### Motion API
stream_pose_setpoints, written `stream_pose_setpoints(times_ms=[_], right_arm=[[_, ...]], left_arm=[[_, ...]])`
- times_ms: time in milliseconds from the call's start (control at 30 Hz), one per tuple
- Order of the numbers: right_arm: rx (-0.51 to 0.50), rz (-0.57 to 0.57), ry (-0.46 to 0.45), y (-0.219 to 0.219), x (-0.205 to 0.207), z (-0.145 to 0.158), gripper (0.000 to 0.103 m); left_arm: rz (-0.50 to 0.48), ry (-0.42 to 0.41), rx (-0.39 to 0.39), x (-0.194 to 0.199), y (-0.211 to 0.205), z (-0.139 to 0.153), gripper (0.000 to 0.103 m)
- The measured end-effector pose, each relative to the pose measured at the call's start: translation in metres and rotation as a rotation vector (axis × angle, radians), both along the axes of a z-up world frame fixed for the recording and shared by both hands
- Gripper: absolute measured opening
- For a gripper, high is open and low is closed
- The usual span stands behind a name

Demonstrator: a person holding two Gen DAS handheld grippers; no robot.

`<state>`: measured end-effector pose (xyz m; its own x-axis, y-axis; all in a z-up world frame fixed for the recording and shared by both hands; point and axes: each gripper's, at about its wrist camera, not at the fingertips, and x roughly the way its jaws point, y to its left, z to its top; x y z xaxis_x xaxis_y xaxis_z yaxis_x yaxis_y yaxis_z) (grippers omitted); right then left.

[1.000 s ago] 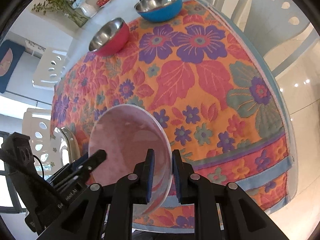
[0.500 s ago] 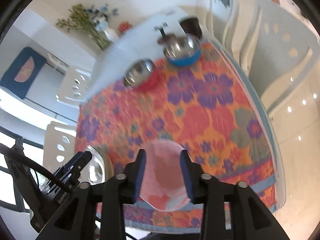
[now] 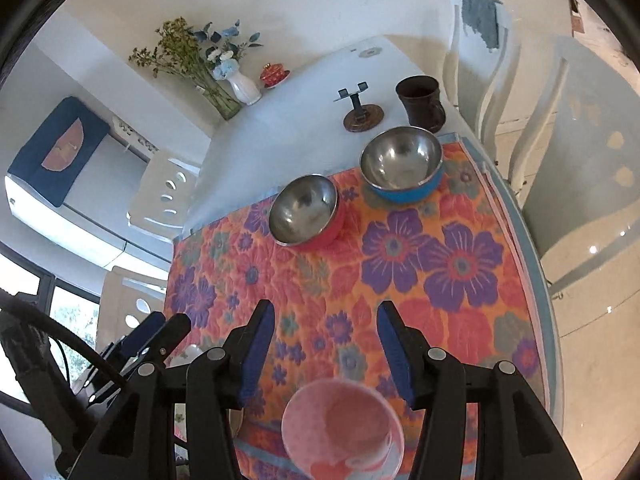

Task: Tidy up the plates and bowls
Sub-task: 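Move both grippers to the pink-exterior steel bowl and grip its rim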

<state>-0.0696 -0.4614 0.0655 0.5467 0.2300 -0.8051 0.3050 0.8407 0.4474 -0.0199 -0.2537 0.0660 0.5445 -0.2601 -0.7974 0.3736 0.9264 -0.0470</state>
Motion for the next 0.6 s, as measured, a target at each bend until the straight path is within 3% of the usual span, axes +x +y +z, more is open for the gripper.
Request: stream_pose_setpoints(times_ms=[133,300,367,500,600], right_arm=[[0.015,0.014,0.03,-0.013,0.03,-0.016,0.051],[0.052,0.039,0.071,-0.025,0.078,-0.049,0.051],[0.073,0.052,0.096,-0.026,0.099,-0.066,0.051],[0.11,0.071,0.137,-0.03,0.138,-0.102,0.051],[0.124,0.083,0.174,-0.033,0.165,-0.127,0.051]], left_arm=[[0.011,0.005,0.023,0.027,-0.018,-0.009,0.061],[0.009,0.044,0.044,0.063,-0.037,-0.03,0.067],[0.006,0.089,0.032,0.082,-0.039,-0.047,0.07],[0.023,0.278,-0.084,0.138,-0.033,-0.092,0.07],[0.059,0.373,-0.129,0.172,-0.03,-0.123,0.065]])
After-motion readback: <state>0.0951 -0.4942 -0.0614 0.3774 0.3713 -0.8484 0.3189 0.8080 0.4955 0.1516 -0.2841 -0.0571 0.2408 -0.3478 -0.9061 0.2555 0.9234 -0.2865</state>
